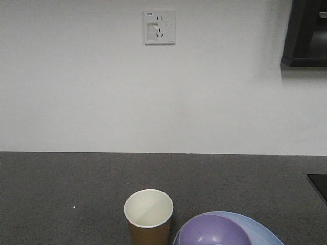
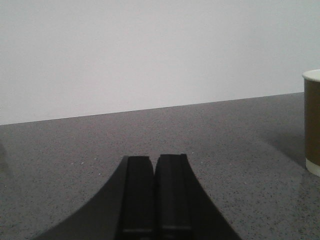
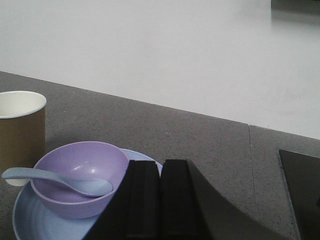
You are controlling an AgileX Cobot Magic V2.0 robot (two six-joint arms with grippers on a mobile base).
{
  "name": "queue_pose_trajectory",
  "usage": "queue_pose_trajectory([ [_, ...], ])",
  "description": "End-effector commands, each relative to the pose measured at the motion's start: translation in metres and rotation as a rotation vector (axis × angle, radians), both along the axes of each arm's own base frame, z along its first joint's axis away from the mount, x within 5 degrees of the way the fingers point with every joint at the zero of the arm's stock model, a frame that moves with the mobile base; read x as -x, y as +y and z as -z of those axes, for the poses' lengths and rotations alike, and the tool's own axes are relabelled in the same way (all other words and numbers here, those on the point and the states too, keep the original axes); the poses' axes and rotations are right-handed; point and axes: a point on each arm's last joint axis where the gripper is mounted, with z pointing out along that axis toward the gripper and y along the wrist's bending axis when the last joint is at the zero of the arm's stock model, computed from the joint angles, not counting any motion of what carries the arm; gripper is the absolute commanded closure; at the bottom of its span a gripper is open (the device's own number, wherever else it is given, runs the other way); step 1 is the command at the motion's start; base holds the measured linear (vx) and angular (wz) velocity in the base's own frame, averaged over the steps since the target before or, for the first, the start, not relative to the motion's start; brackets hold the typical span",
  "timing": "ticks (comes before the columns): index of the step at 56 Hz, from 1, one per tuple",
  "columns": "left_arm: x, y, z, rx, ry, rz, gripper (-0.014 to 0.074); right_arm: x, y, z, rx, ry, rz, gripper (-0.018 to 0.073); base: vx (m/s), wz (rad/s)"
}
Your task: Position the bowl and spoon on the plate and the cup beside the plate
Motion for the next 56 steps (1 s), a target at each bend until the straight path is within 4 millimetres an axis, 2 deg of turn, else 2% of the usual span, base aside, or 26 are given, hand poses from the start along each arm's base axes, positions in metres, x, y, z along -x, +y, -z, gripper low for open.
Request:
queue_pose_trajectory([
  [1, 0.003, 0.000, -0.016, 0.019, -0.118, 0.007, 0.0603, 0.000, -0.001, -0.015, -0.017, -0.098, 0.008, 0.0568, 0.00, 0.00],
  [7, 0.003, 0.000, -0.016, 0.019, -0.118, 0.007, 0.0603, 0.000, -0.001, -0.015, -0.017, -0.098, 0.008, 0.0568, 0.00, 0.00],
  [13, 0.003, 0.000, -0.016, 0.019, -0.118, 0.007, 0.0603, -0.006, -0.002, -0.002, 0.016, -0.103, 0.027, 0.0568, 0.00, 0.00],
  [23, 0.003, 0.000, -0.016, 0.019, -0.118, 0.007, 0.0603, -0.018, -0.006, 0.053, -0.059, -0.041, 0.123, 0.0568, 0.00, 0.00],
  [29, 0.003, 0.000, -0.016, 0.019, -0.118, 0.007, 0.0603, -0.013, -0.013, 0.082, -0.082, -0.089, 0.209, 0.0568, 0.00, 0.00],
  [35, 0.003, 0.000, -0.016, 0.019, -0.118, 0.007, 0.0603, -0.004, -0.017, 0.100, -0.121, -0.167, 0.279, 0.0568, 0.00, 0.00],
  [41, 0.003, 0.000, -0.016, 0.019, -0.118, 0.007, 0.0603, -0.004, -0.020, 0.110, -0.171, -0.176, 0.328, 0.0568, 0.00, 0.00],
  [56, 0.003, 0.000, -0.017, 0.019, -0.118, 0.007, 0.0603, -0.003, -0.021, 0.110, -0.153, -0.172, 0.345, 0.0568, 0.00, 0.00],
])
